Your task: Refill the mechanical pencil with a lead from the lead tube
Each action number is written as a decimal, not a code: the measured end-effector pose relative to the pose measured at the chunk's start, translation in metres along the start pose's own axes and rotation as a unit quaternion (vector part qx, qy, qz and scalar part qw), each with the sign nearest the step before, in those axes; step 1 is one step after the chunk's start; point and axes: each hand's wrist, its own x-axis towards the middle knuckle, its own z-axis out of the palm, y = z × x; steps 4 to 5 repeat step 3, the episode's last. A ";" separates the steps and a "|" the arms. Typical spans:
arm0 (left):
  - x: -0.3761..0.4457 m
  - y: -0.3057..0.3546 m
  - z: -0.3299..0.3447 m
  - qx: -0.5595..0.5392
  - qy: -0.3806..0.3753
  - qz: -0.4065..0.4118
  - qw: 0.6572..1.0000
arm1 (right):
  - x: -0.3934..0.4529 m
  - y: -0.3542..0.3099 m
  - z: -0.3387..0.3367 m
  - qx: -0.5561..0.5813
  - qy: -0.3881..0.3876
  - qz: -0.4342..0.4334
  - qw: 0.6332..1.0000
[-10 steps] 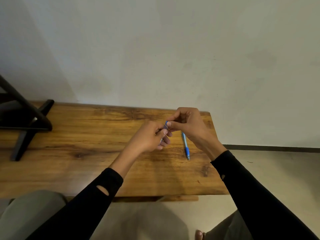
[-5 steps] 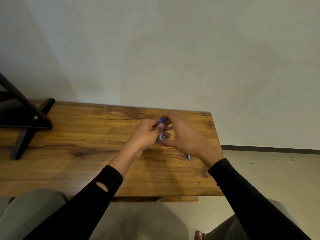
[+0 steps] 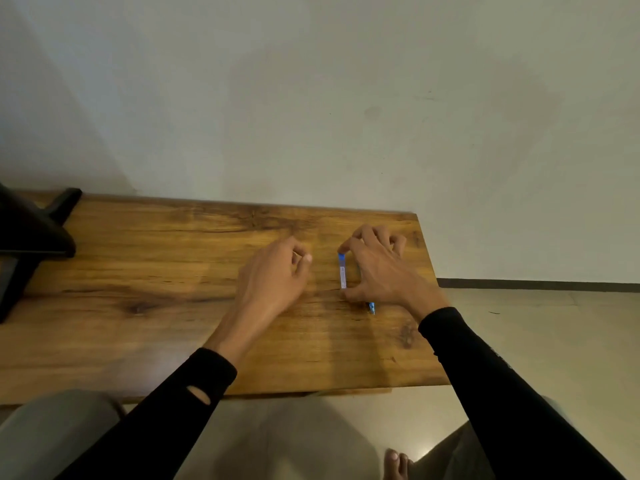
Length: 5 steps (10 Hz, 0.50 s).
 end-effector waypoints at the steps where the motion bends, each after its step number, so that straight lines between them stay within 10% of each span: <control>1: -0.003 -0.013 0.011 0.103 0.034 0.033 0.994 | 0.006 0.003 0.012 0.003 -0.022 0.000 1.000; 5: -0.011 -0.039 0.035 0.139 0.066 0.071 0.986 | 0.009 0.007 0.014 0.007 -0.058 0.004 0.998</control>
